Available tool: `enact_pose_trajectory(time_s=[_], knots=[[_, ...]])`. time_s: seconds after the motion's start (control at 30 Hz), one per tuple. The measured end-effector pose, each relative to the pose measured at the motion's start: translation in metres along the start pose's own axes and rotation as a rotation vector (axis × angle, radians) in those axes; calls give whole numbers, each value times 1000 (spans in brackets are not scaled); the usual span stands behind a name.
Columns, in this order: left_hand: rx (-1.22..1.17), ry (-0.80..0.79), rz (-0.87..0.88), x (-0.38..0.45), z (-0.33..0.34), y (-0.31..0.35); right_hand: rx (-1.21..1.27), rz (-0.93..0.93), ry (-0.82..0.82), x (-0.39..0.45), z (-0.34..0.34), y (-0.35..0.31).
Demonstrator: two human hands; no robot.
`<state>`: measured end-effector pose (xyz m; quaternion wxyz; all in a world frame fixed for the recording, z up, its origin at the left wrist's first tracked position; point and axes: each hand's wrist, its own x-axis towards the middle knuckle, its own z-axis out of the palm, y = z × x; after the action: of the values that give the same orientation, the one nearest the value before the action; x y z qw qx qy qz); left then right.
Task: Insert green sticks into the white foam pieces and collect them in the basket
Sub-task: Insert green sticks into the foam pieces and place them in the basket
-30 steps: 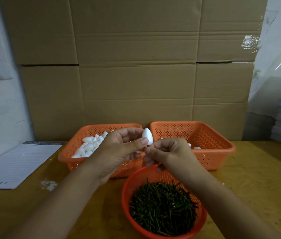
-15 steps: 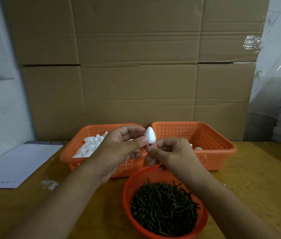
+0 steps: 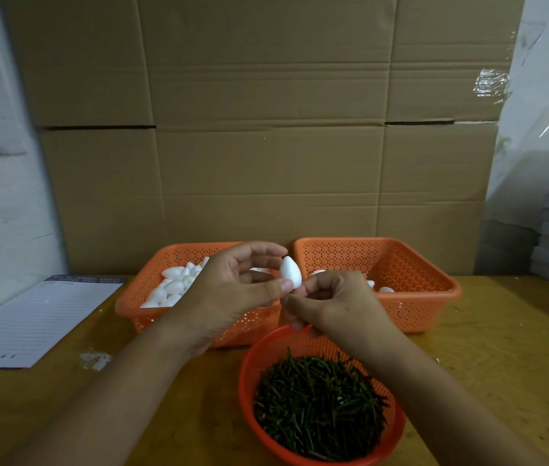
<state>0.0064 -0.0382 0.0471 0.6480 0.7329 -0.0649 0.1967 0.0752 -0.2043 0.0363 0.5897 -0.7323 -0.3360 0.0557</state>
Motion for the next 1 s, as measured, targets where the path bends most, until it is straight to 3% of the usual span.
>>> enact_pose_trajectory(time_s=[0.47,1.0], knots=[[106,-22,77,-1,3,-3,-6,5,-15,0,-1,1],[-70,54,-29,1,4,-2,41,-24,-13,-4,-3,-5]])
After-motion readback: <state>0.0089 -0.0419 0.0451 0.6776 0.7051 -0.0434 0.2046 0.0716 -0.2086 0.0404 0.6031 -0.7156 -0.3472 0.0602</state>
